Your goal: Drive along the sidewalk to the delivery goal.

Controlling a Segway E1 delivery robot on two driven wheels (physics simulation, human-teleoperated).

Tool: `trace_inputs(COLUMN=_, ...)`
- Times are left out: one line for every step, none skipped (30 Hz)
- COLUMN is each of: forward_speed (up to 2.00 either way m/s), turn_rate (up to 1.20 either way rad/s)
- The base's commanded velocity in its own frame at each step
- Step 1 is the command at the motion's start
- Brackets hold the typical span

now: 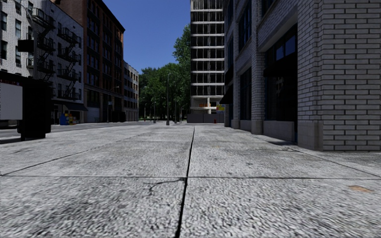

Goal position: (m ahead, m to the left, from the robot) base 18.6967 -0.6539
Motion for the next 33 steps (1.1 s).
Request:
trace_inputs(forward_speed=2.00, turn_rate=0.00)
trace_inputs(forward_speed=2.00, turn_rate=0.00)
trace_inputs(forward_speed=2.00, turn_rate=0.00)
trace_inputs(forward_speed=2.00, turn_rate=0.00)
trace_inputs(forward_speed=2.00, turn_rate=0.00)
trace_inputs(forward_speed=2.00, turn_rate=0.00)
trace_inputs(forward_speed=2.00, turn_rate=0.00)
trace_inputs(forward_speed=2.00, turn_rate=0.00)
trace_inputs(forward_speed=2.00, turn_rate=0.00)
trace_inputs(forward_speed=2.00, turn_rate=0.00)
trace_inputs(forward_speed=2.00, turn_rate=0.00)
trace_inputs(forward_speed=2.00, turn_rate=0.00)
trace_inputs(forward_speed=2.00, turn_rate=0.00)
trace_inputs(forward_speed=2.00, turn_rate=0.00)
trace_inputs(forward_speed=2.00, turn_rate=0.00)
trace_inputs(forward_speed=2.00, turn_rate=0.00)
trace_inputs(forward_speed=2.00, turn_rate=0.00)
trace_inputs(forward_speed=2.00, turn_rate=0.00)
trace_inputs(forward_speed=2.00, turn_rate=0.00)
trace_inputs(forward_speed=2.00, turn_rate=0.00)
trace_inputs(forward_speed=2.00, turn_rate=0.00)
trace_inputs(forward_speed=2.00, turn_rate=0.00)
trace_inputs(forward_speed=2.00, turn_rate=0.00)
trace_inputs(forward_speed=2.00, turn_rate=0.00)
trace_inputs(forward_speed=2.00, turn_rate=0.00)
trace_inputs(forward_speed=2.00, turn_rate=0.00)
trace_inputs(forward_speed=2.00, turn_rate=0.00)
trace_inputs(forward_speed=2.00, turn_rate=0.00)
trace_inputs(forward_speed=2.00, turn_rate=0.00)
trace_inputs(forward_speed=2.00, turn_rate=0.00)
trace_inputs(forward_speed=2.00, turn_rate=0.00)
trace_inputs(forward_speed=2.00, turn_rate=0.00)
trace_inputs(forward_speed=2.00, turn_rate=0.00)
